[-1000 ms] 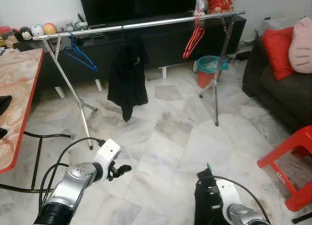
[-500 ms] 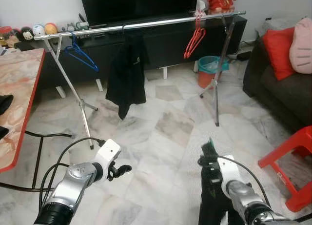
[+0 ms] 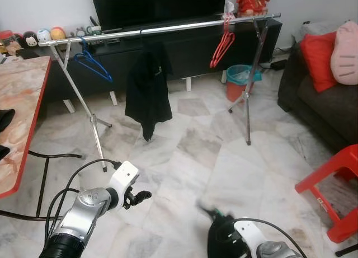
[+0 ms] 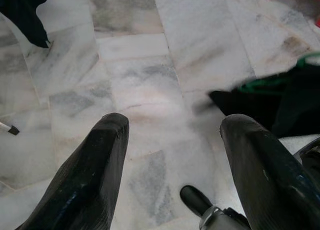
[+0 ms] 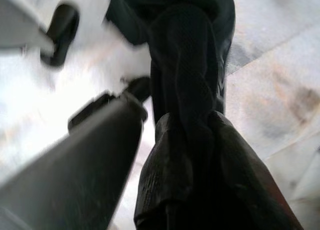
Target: Hang hanger
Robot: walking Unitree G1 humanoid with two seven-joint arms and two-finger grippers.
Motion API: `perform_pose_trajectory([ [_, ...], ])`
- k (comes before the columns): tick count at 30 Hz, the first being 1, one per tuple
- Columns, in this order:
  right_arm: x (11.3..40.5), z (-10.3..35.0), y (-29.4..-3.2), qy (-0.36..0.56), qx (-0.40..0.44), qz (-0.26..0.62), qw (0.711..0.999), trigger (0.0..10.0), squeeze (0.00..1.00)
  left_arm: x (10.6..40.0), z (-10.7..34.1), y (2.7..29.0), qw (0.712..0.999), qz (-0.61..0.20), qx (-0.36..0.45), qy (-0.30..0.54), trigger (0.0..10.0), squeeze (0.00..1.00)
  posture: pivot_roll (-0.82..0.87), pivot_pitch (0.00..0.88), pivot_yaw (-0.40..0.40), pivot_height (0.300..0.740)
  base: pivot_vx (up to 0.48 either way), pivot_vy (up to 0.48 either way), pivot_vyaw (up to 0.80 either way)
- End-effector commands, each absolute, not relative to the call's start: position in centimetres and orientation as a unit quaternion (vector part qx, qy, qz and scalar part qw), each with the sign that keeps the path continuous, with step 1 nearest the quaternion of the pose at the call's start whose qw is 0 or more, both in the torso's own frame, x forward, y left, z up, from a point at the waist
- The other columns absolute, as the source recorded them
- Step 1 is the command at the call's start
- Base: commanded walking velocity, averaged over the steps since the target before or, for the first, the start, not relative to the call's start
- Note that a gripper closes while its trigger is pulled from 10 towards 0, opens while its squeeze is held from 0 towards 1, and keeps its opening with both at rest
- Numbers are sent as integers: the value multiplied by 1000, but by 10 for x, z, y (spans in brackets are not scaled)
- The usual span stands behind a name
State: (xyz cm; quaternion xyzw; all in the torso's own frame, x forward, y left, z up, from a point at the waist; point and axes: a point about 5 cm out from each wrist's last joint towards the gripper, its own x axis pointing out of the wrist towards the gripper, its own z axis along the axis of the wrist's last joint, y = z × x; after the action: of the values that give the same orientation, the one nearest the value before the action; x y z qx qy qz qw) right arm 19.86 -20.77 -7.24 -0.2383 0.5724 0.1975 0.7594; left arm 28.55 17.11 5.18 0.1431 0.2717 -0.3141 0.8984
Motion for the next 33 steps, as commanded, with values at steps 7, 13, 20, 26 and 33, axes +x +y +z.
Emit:
perform_pose_trajectory([
  [7, 198, -62, -230, 585, -351, 351, 642, 10000, 0, 285, 52, 172, 895, -312, 152, 279, 10000, 0, 22, 0, 23, 740, 0, 0, 0],
  [13, 208, -36, -259, 586, -365, 456, 562, 10000, 0, 286, 51, 171, 896, -311, 149, 280, 10000, 0, 5, 0, 13, 740, 0, 0, 0],
  [20, 238, 5, -287, 561, -476, 487, 470, 10000, 0, 290, 53, 168, 903, -303, 145, 267, 10000, 0, -8, 0, 6, 740, 0, 0, 0],
  [26, 274, 36, -286, 508, -562, 469, 455, 10000, 0, 293, 55, 167, 907, -300, 140, 260, 10000, 0, -8, 0, -2, 740, 0, 0, 0],
  [33, 301, 57, -268, 455, -595, 463, 474, 10000, 0, 295, 59, 162, 909, -310, 128, 247, 10000, 0, -8, 0, -8, 740, 0, 0, 0],
])
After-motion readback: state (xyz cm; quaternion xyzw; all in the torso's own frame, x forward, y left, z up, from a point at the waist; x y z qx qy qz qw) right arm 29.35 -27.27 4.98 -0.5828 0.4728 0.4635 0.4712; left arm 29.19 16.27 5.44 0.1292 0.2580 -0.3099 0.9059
